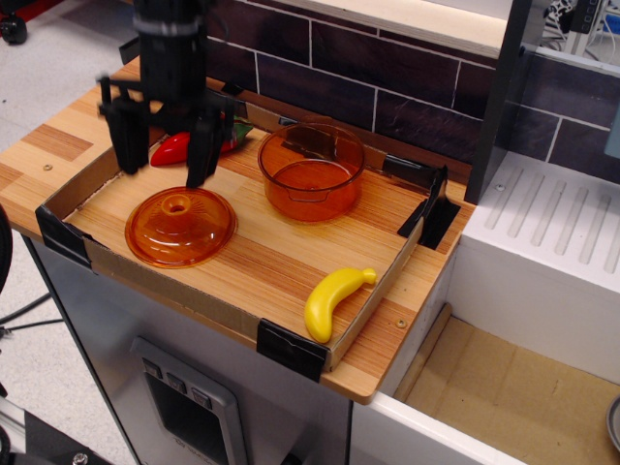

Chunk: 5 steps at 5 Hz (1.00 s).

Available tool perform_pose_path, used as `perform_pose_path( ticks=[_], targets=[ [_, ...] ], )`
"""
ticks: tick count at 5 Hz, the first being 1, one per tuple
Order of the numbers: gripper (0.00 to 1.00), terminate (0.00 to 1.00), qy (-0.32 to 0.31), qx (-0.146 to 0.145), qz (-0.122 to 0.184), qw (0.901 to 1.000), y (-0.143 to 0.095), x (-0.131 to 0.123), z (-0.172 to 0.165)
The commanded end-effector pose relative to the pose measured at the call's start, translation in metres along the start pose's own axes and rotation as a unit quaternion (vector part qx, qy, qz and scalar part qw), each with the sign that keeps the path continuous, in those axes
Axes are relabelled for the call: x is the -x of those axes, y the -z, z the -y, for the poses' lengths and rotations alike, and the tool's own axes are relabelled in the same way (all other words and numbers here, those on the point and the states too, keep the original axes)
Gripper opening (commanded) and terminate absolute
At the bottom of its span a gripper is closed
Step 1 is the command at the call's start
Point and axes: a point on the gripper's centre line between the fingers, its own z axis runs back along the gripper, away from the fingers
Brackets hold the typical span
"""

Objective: Take lid off pot

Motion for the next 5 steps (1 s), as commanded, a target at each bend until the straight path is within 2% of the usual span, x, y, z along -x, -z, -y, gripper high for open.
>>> perform_pose_path(
  ticks=[1,2,4,5],
  targets=[
    [1.00,0.00,-0.015,0.002,0.052,0.9985,-0.045,0.012,0.005],
    [1.00,0.00,-0.004,0.011,0.076,0.9970,-0.059,0.022,0.011],
    [1.00,0.00,0.013,0.002,0.086,0.9962,-0.063,0.026,0.023],
    [1.00,1.00,0.013,0.002,0.086,0.9962,-0.063,0.026,0.023]
  ],
)
